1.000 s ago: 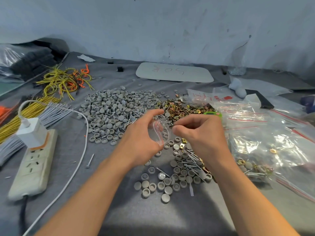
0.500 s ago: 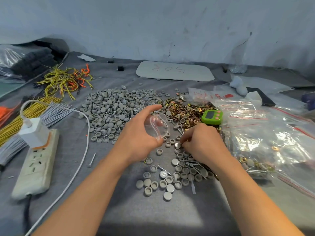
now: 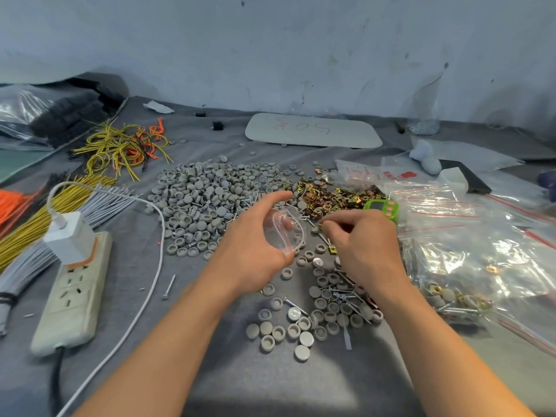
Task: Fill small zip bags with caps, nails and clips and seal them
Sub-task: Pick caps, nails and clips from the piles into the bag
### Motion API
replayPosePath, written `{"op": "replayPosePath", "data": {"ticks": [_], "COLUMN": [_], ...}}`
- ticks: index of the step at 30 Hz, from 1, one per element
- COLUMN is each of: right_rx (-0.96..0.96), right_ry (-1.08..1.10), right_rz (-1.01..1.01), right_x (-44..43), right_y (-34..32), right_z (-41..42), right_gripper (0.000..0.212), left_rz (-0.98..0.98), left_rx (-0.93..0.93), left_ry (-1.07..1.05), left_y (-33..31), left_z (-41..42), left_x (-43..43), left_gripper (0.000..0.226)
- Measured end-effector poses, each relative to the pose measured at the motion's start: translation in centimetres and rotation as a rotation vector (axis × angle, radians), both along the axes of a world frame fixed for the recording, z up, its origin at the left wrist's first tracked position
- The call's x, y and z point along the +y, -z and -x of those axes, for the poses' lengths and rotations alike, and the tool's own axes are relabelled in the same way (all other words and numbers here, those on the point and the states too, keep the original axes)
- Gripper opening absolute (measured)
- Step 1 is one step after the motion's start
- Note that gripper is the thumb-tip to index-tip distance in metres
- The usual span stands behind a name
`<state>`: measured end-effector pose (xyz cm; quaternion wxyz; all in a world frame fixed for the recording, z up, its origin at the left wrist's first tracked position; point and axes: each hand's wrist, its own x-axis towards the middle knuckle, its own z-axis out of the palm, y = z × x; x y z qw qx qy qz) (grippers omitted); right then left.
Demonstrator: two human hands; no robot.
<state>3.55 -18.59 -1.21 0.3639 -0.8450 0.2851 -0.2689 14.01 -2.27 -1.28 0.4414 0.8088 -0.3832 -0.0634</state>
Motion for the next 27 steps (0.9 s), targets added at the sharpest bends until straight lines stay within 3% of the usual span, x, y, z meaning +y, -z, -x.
{"op": "replayPosePath", "data": {"ticks": [4, 7, 11, 22, 27], "right_rx": [-0.33, -0.393, -0.383, -0.432, -0.446], "right_ry": [-0.16, -0.304, -0.365, -0.416, -0.483], "right_rz": [-0.529, -0.722, -0.712, -0.455, -0.341], "right_x": [1.2, 1.9, 2.0, 1.9, 2.0], "right_y": [-1.2, -2.0, -1.9, -2.0, -2.2], "right_z": [0.1, 0.1, 0.3, 0.8, 1.1], "right_gripper": [0.021, 0.023, 0.028, 0.029, 0.041], "left_rz": [-0.008, -0.021, -0.026, -0.053, -0.054], "left_rx": [-0.018, -0.036, -0.03, -0.039, -0.033], "left_ry": [0.013, 0.011, 0.01, 0.015, 0.017], "left_y": [-0.3, -0.3, -0.1, -0.4, -0.6], "left_z": [0.2, 0.2, 0.1, 0.2, 0.3], "left_x": [-0.6, -0.8, -0.4, -0.1, -0.2], "left_gripper": [0.087, 0.09, 0.091, 0.092, 0.093]}}
